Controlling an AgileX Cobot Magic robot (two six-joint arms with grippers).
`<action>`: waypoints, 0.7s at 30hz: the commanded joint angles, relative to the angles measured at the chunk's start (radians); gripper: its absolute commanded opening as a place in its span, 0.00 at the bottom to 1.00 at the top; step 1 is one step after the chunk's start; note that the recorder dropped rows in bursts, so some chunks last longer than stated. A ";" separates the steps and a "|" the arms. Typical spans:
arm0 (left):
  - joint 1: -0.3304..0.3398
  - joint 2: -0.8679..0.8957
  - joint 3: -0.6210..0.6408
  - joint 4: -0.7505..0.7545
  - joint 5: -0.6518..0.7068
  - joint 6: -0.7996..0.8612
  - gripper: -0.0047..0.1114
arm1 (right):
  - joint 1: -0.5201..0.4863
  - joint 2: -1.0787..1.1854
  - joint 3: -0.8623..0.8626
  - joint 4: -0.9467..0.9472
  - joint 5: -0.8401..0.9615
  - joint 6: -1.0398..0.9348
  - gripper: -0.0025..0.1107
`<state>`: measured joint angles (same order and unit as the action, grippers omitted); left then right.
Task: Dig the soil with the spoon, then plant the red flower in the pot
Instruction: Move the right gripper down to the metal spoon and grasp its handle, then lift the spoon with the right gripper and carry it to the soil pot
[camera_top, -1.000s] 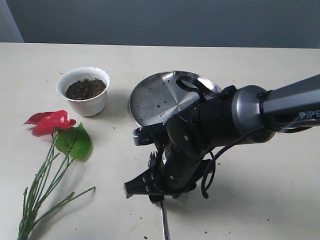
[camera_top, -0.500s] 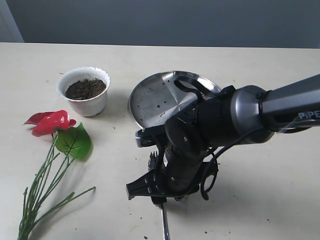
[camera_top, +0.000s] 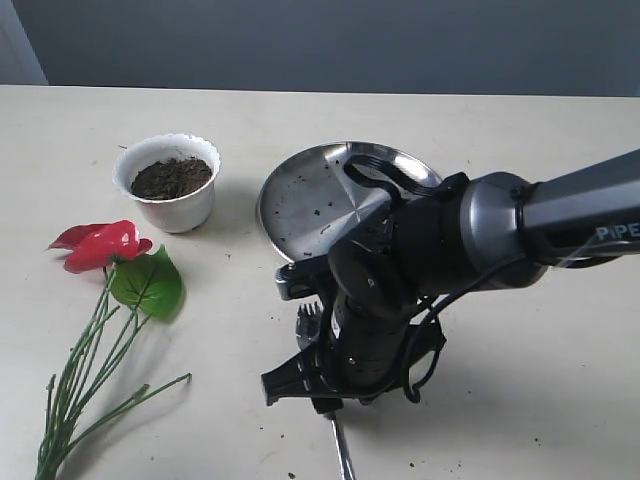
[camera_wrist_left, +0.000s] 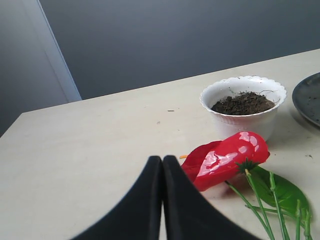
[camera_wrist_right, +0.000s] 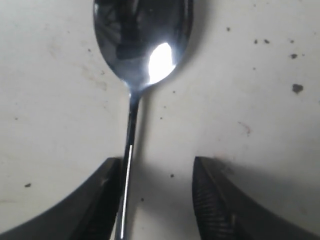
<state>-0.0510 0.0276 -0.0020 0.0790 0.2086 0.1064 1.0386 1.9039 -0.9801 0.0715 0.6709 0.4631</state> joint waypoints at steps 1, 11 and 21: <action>-0.002 -0.004 0.002 -0.008 -0.007 -0.005 0.04 | -0.002 0.012 0.007 -0.056 0.049 0.030 0.42; -0.002 -0.004 0.002 -0.008 -0.007 -0.005 0.04 | -0.002 0.012 0.007 -0.097 0.056 0.024 0.02; -0.002 -0.004 0.002 -0.008 -0.007 -0.005 0.04 | -0.002 -0.061 0.007 -0.115 0.048 -0.045 0.02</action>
<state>-0.0510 0.0276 -0.0020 0.0790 0.2086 0.1064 1.0402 1.8755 -0.9761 -0.0287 0.7160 0.4468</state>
